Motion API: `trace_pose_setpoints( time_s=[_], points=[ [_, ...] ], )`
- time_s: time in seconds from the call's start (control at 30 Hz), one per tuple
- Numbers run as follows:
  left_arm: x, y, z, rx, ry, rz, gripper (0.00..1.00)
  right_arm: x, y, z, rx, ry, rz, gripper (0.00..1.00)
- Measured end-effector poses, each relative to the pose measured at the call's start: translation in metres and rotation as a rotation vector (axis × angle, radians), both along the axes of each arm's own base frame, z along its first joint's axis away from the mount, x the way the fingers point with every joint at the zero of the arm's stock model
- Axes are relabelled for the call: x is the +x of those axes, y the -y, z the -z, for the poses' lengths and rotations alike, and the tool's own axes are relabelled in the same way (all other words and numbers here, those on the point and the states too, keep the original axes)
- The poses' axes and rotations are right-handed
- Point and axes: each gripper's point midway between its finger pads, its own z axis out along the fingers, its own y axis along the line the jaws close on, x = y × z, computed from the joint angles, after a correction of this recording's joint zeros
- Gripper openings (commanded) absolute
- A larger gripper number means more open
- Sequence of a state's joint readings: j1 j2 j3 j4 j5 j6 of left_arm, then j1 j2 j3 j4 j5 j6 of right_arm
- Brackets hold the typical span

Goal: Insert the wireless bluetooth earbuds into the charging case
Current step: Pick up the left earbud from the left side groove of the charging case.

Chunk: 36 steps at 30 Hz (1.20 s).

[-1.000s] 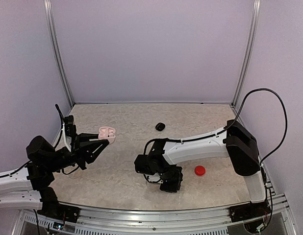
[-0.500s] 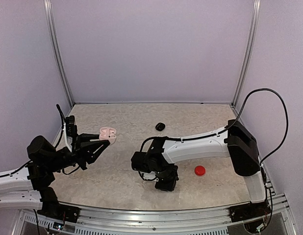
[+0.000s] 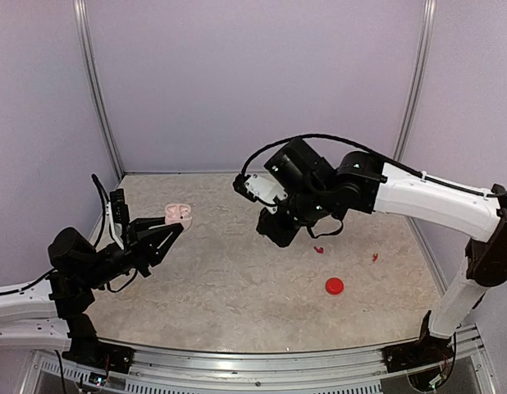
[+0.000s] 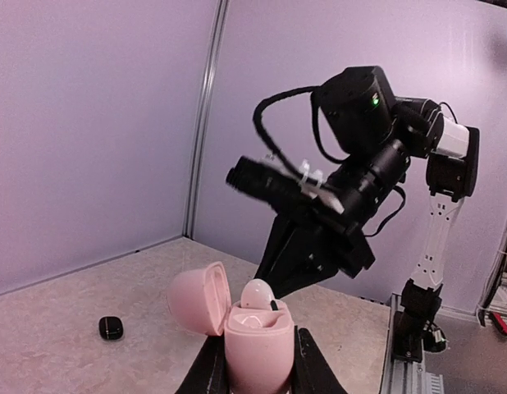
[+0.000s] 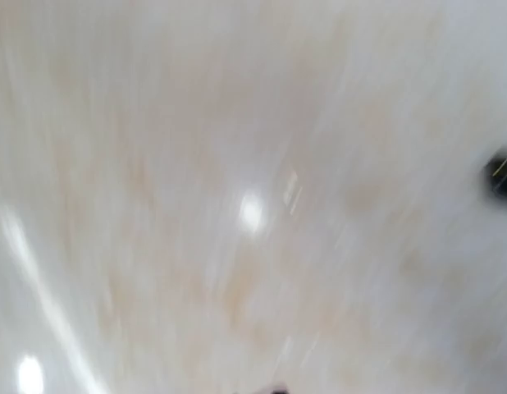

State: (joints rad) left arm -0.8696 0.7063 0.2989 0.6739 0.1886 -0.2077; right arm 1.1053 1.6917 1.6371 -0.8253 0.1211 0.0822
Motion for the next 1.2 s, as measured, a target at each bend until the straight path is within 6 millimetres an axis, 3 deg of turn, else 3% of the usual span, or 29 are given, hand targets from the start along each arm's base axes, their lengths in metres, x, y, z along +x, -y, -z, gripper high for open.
trace_pose_setpoints(
  time_s=[0.2,0.43,0.6,0.83,1.2],
  points=[
    [0.021,-0.012,-0.003,-0.027,0.028,-0.145,0.0,0.005,-0.003,-0.103,0.346,0.139,0.001,0.04],
    [0.04,-0.012,0.0,-0.032,0.043,-0.269,0.0,-0.011,-0.017,-0.165,0.627,0.179,-0.09,0.03],
    [0.048,-0.01,0.006,-0.022,0.042,-0.334,0.0,-0.019,-0.039,-0.175,0.731,0.127,-0.144,0.03],
    [0.052,-0.013,0.0,-0.036,0.082,-0.389,0.0,-0.033,-0.066,-0.165,0.802,-0.019,-0.204,0.03],
    [0.049,0.002,0.005,0.046,0.173,-0.42,0.0,-0.044,-0.081,-0.167,0.913,-0.168,-0.231,0.03]
  ],
)
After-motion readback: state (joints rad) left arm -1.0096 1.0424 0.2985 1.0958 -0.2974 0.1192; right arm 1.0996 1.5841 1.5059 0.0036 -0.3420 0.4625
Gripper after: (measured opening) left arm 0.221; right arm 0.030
